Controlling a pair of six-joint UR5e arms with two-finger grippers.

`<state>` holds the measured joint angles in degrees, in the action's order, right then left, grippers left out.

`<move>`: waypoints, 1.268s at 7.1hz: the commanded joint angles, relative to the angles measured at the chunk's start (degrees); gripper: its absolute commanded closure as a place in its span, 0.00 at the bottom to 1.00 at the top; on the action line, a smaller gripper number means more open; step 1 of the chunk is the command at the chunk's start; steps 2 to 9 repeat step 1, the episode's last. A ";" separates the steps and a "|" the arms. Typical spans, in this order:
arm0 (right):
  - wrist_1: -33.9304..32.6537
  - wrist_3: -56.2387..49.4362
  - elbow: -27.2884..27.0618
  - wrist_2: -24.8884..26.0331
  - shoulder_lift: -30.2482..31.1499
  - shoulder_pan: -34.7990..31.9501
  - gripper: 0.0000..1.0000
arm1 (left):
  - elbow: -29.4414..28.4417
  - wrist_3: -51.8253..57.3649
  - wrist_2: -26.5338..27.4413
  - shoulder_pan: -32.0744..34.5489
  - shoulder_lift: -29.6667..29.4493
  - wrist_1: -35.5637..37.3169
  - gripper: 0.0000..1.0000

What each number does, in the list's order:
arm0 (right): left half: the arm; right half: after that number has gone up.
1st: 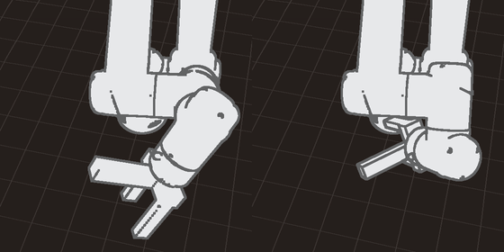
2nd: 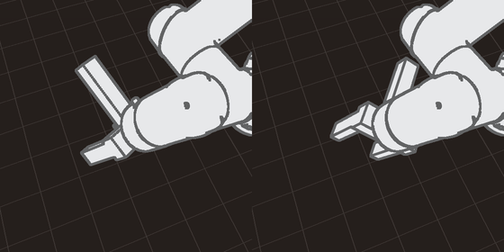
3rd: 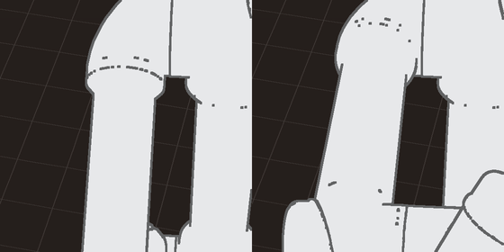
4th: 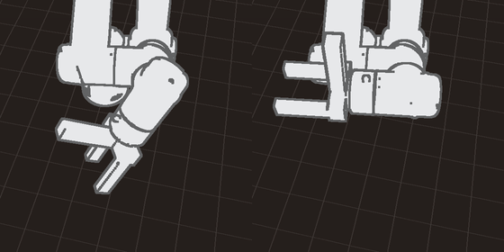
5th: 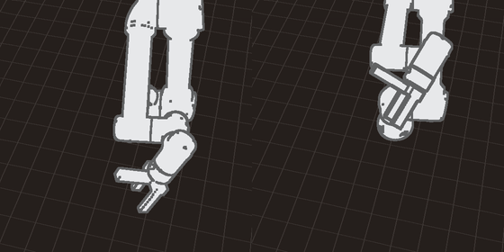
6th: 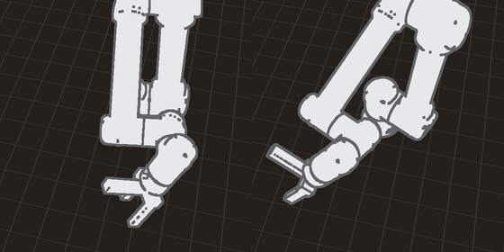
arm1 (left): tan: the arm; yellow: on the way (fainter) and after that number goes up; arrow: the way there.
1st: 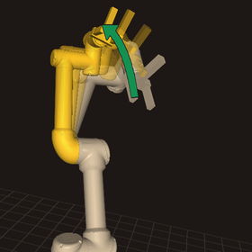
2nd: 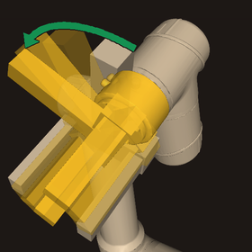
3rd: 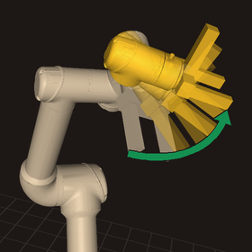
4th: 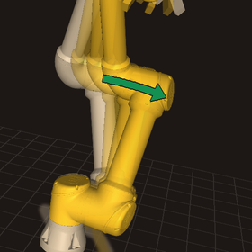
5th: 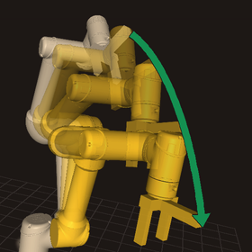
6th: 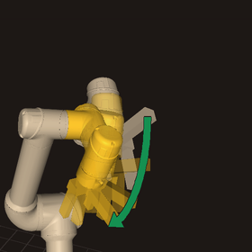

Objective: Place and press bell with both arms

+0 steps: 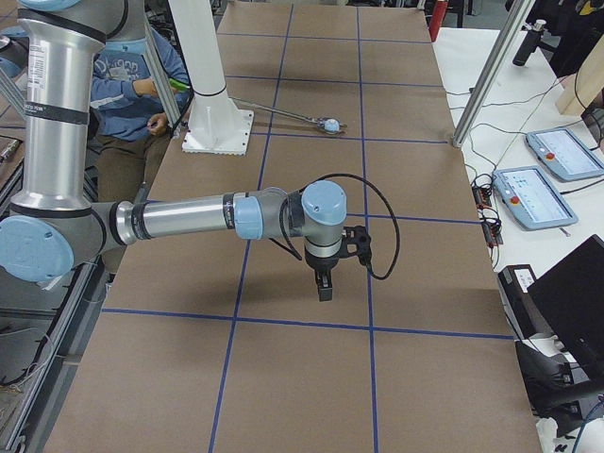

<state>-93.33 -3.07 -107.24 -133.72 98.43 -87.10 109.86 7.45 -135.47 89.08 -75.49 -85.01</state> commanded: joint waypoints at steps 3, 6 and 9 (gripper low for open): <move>-0.01 0.00 0.62 0.12 -0.61 0.00 0.00 | 0.35 -0.07 -0.05 0.04 -0.01 -0.06 0.00; -0.01 0.00 0.62 0.12 -0.61 0.00 0.00 | 0.35 -0.07 -0.05 0.04 -0.01 -0.06 0.00; -0.01 0.00 0.62 0.12 -0.61 0.00 0.00 | 0.35 -0.07 -0.05 0.04 -0.01 -0.06 0.00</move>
